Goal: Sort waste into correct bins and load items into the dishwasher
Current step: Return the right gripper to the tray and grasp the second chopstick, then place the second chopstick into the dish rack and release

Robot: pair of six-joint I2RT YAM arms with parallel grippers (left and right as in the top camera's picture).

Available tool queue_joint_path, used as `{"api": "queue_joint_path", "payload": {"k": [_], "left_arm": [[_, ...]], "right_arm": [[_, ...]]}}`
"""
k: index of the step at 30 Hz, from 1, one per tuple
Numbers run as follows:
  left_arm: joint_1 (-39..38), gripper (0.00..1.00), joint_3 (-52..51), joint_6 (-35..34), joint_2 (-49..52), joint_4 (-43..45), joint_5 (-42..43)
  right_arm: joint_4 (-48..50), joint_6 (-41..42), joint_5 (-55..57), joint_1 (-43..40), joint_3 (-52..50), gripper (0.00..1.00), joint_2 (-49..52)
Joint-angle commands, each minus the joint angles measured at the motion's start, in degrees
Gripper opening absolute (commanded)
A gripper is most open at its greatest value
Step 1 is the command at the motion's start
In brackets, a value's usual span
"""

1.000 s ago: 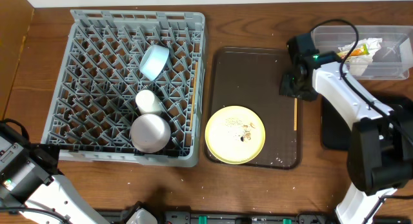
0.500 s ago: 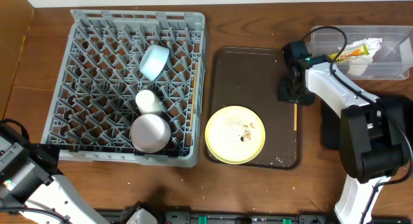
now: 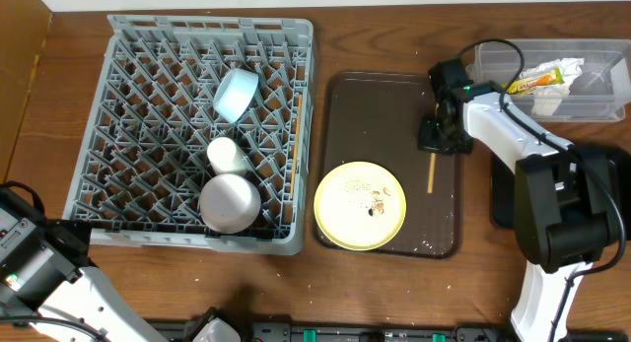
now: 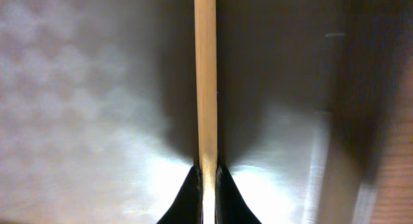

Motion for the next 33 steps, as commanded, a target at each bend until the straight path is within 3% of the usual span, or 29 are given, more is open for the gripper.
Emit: {"api": "queue_joint_path", "payload": {"k": [1, 6, 11, 15, 19, 25, 33], "left_arm": [[0.22, 1.00, 0.96, -0.55, -0.15, -0.22, -0.76], [0.22, 1.00, 0.96, -0.55, -0.15, -0.22, -0.74], [0.22, 1.00, 0.96, -0.55, -0.15, -0.22, -0.74], [0.22, 1.00, 0.96, -0.52, -0.15, -0.22, -0.76], [0.22, 1.00, 0.96, -0.55, -0.15, -0.22, -0.76], [0.22, 1.00, 0.96, -0.55, -0.15, -0.22, -0.76], [0.22, 1.00, 0.96, -0.55, -0.15, -0.22, -0.76]], "right_arm": [[-0.81, 0.50, -8.98, 1.62, 2.99, 0.01, 2.01], [-0.85, 3.65, -21.62, 2.05, 11.13, 0.01, -1.09], [12.85, 14.67, -31.23, 6.10, 14.45, 0.01, -1.68], [22.64, 22.86, -28.06, 12.70, 14.38, 0.01, -1.25], [30.03, 25.68, -21.55, 20.35, 14.38, 0.01, -1.03], [29.86, 26.21, -13.09, 25.83, 14.38, 0.01, -0.85], [28.74, 26.03, -12.66, 24.90, 14.38, 0.01, -0.76]]}}
